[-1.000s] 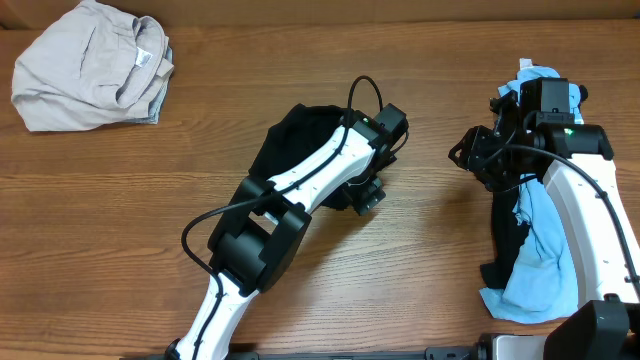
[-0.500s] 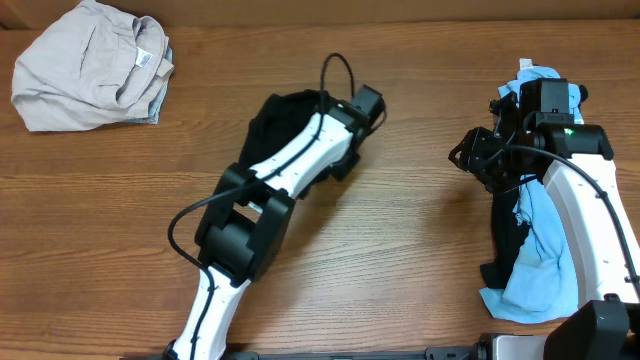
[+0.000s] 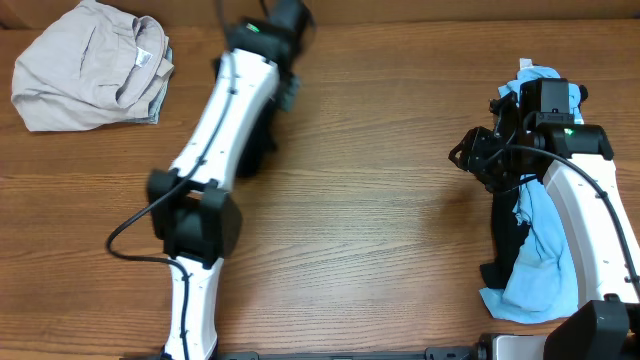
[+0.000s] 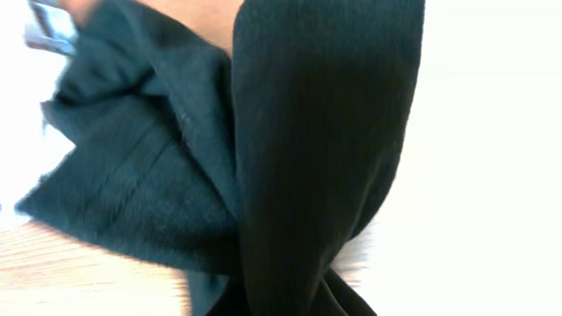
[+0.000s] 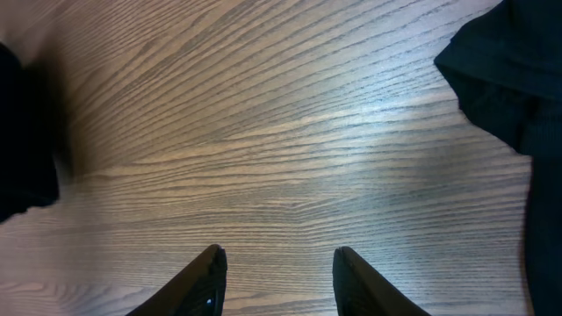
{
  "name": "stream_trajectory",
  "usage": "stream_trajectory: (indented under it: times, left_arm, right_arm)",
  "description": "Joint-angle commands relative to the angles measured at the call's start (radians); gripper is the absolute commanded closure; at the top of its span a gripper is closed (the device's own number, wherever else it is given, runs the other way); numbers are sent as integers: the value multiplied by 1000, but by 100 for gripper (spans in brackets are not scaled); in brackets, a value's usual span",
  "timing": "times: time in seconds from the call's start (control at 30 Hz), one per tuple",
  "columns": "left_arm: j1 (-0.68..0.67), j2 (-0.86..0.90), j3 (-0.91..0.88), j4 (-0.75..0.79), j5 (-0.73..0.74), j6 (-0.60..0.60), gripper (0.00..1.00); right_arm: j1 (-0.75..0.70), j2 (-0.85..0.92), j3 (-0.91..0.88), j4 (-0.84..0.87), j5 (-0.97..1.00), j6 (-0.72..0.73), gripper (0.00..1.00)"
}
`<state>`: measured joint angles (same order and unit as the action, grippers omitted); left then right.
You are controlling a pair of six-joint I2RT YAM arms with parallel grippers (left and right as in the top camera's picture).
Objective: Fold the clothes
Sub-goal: 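Carry the folded shirt to the top-left onto the beige garment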
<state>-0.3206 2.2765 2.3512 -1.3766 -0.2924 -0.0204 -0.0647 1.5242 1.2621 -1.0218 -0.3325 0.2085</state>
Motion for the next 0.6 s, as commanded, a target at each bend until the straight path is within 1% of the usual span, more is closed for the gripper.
stream_trajectory:
  times: [0.0, 0.13, 0.3, 0.47, 0.5, 0.53, 0.57]
  left_arm:
    - [58, -54, 162, -29, -22, 6, 96]
    - [138, -54, 267, -34, -24, 54, 96]
    - [252, -54, 314, 2, -32, 123, 96]
    - [392, -54, 318, 118, -32, 238, 96]
    - [436, -54, 318, 171, -32, 270, 96]
    - [451, -54, 318, 192, -32, 282, 96]
    - [496, -54, 318, 258, -31, 317, 96]
  right_arm:
    - [-5, -8, 16, 2, 11, -8, 57]
    - [-5, -8, 16, 2, 11, -8, 57]
    - [-5, -8, 16, 1, 11, -7, 57]
    - [-5, -8, 16, 2, 11, -7, 57]
    - [-5, -8, 16, 2, 11, -7, 57]
    - [-5, -8, 16, 2, 11, -7, 57]
    - [-5, -8, 16, 2, 11, -7, 57]
